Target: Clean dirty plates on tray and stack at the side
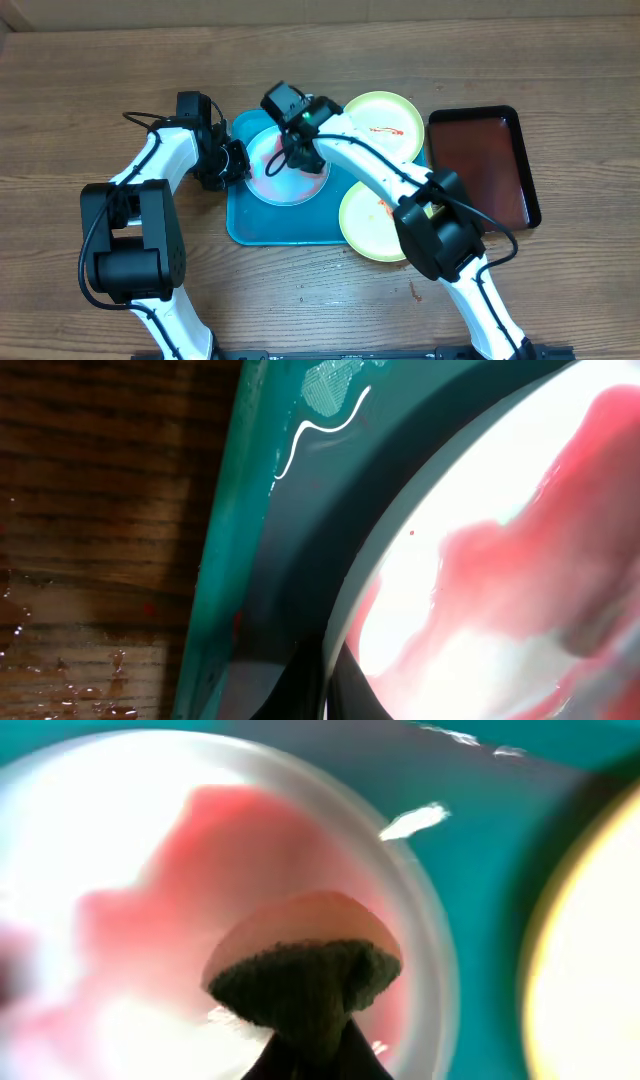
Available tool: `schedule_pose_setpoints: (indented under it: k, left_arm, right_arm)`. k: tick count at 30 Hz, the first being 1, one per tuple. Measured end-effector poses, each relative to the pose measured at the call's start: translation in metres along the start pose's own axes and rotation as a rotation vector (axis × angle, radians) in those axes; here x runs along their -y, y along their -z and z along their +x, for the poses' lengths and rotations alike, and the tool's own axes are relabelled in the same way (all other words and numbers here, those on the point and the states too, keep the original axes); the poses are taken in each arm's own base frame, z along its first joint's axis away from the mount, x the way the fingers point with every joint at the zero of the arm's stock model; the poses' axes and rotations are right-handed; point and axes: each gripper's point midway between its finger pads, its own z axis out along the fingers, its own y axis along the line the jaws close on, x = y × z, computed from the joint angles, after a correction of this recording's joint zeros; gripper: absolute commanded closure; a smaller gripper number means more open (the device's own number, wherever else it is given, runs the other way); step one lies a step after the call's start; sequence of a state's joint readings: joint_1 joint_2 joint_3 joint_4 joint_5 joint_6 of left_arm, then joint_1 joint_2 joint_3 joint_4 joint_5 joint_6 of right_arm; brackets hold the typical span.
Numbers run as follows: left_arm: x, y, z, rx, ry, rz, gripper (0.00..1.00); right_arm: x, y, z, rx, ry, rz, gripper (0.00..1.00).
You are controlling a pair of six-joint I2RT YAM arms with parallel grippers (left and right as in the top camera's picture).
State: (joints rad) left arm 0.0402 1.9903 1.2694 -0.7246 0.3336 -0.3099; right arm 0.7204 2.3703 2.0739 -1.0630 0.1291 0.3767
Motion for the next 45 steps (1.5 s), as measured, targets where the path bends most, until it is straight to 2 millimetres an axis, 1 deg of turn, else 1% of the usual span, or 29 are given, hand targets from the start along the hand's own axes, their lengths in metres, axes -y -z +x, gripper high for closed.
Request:
schedule_pose_setpoints:
  k: [2,4,6,8,9,10,12,14,15,17,18,20,22,24,26,29,33,39,42,45]
  left_arm:
    - [0.0,0.0,0.001,-0.003,-0.003,-0.001,0.96]
    - [-0.002,0.002,0.002,-0.007,-0.008,-0.011,0.96]
    - [-0.005,0.006,0.005,-0.01,-0.02,-0.034,0.96]
    - [-0.009,0.011,0.007,-0.005,-0.025,-0.057,0.96]
    - [-0.01,0.015,0.008,0.0,-0.026,-0.068,0.96]
    - [-0.011,0.02,0.009,0.008,-0.03,-0.08,0.96]
    - [-0.01,0.034,0.006,0.044,-0.045,-0.097,0.96]
    - [-0.006,0.053,0.003,0.097,-0.067,-0.108,0.96]
    - [-0.003,0.063,0.0,0.13,-0.079,-0.109,0.96]
    - [0.005,0.08,-0.002,0.181,-0.102,-0.109,0.96]
    - [0.01,0.089,-0.003,0.211,-0.117,-0.11,0.96]
    - [0.019,0.101,-0.002,0.249,-0.146,-0.115,0.96]
    - [0.029,0.111,0.001,0.285,-0.183,-0.131,0.96]
    - [0.039,0.119,0.004,0.32,-0.221,-0.161,0.96]
    - [0.044,0.126,0.009,0.347,-0.247,-0.2,0.96]
    - [0.044,0.14,0.017,0.393,-0.262,-0.297,0.96]
    - [0.037,0.158,0.024,0.471,-0.256,-0.455,0.96]
    - [0.036,0.177,0.036,0.575,-0.288,-0.689,0.96]
    - [0.039,0.189,0.041,0.645,-0.298,-0.782,0.96]
    - [0.049,0.202,0.043,0.746,-0.308,-0.842,0.96]
  right_arm:
    - [-0.015,0.021,-0.003,-0.01,0.019,-0.09,0.96]
    - [-0.025,0.051,-0.005,-0.007,0.035,-0.164,0.96]
    - [-0.029,0.087,-0.005,0.009,0.049,-0.22,0.96]
    - [-0.027,0.122,-0.003,0.03,0.06,-0.253,0.96]
    - [-0.023,0.143,-0.003,0.05,0.063,-0.268,0.96]
    - [-0.019,0.156,-0.002,0.057,0.062,-0.273,0.96]
    - [-0.001,0.187,0.001,0.077,0.046,-0.272,0.96]
    - [0.018,0.203,0.002,0.088,0.018,-0.263,0.96]
    - [0.036,0.211,0.0,0.093,-0.013,-0.252,0.96]
    - [0.057,0.213,-0.002,0.089,-0.054,-0.232,0.96]
    - [0.071,0.212,-0.003,0.079,-0.084,-0.217,0.96]
    - [0.097,0.208,-0.004,0.057,-0.139,-0.19,0.96]
    - [0.118,0.206,-0.005,0.047,-0.186,-0.171,0.96]
    - [0.136,0.205,-0.006,0.043,-0.224,-0.158,0.96]
    - [0.147,0.205,-0.007,0.04,-0.244,-0.158,0.96]
    - [0.154,0.205,-0.006,0.032,-0.246,-0.166,0.96]
    - [0.153,0.205,-0.004,0.022,-0.237,-0.179,0.96]
    - [0.157,0.205,0.0,0.006,-0.239,-0.177,0.96]
    - [0.162,0.205,0.002,-0.002,-0.249,-0.172,0.96]
    - [0.165,0.205,0.004,-0.011,-0.256,-0.168,0.96]
